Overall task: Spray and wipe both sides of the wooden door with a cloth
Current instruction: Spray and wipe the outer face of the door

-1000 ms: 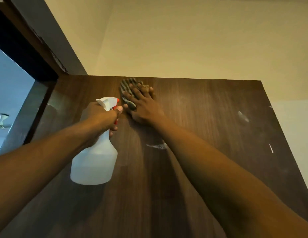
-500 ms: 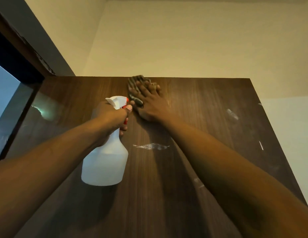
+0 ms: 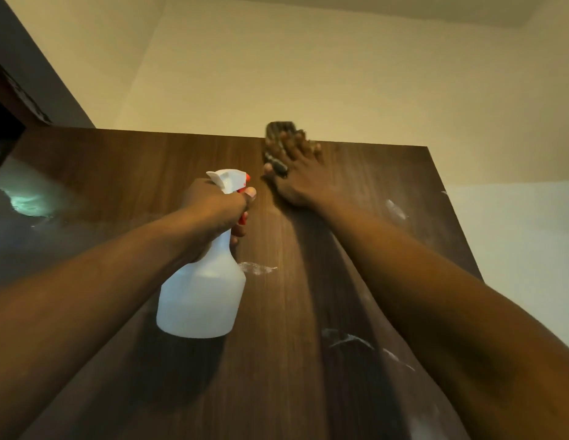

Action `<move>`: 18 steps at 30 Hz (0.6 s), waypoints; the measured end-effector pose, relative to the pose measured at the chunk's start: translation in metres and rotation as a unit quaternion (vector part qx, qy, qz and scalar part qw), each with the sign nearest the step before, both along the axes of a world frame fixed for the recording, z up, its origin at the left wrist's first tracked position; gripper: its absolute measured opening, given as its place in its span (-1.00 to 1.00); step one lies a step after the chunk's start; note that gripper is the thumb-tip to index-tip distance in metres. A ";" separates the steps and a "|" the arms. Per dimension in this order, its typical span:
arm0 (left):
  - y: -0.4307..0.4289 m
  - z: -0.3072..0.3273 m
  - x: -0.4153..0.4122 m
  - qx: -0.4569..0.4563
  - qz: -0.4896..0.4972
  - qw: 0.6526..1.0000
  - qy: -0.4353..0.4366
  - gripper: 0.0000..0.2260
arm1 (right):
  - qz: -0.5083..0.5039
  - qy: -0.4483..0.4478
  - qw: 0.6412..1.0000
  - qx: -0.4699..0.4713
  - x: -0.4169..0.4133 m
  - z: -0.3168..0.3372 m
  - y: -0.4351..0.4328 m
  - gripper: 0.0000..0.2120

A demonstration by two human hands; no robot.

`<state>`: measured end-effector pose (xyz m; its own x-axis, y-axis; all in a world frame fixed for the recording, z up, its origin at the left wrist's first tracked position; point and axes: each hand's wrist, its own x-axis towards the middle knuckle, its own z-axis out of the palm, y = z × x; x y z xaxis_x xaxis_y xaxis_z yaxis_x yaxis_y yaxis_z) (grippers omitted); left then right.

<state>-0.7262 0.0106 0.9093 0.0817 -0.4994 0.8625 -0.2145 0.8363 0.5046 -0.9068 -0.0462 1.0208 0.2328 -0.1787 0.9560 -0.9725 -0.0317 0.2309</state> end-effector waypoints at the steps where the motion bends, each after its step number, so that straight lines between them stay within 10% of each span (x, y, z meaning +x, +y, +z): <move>1: 0.002 0.000 -0.007 0.000 -0.003 1.000 -0.005 -0.68 | 0.008 0.031 0.999 0.002 -0.008 -0.016 0.000 -0.38; 12: 0.029 -0.015 -0.079 -0.015 -0.012 1.000 -0.003 -0.61 | 0.002 -0.146 0.989 -0.013 -0.141 0.005 0.029 -0.36; 18: 0.048 -0.020 -0.122 -0.033 0.007 0.999 0.010 -0.55 | 0.004 0.065 0.998 -0.003 -0.118 -0.031 0.020 -0.38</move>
<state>-0.8479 0.0590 0.8896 0.1065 -0.4408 0.8913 -0.2170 0.8644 0.4535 -1.0247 -0.0262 0.9900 0.3564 -0.1713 0.9185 -0.9340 -0.0388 0.3551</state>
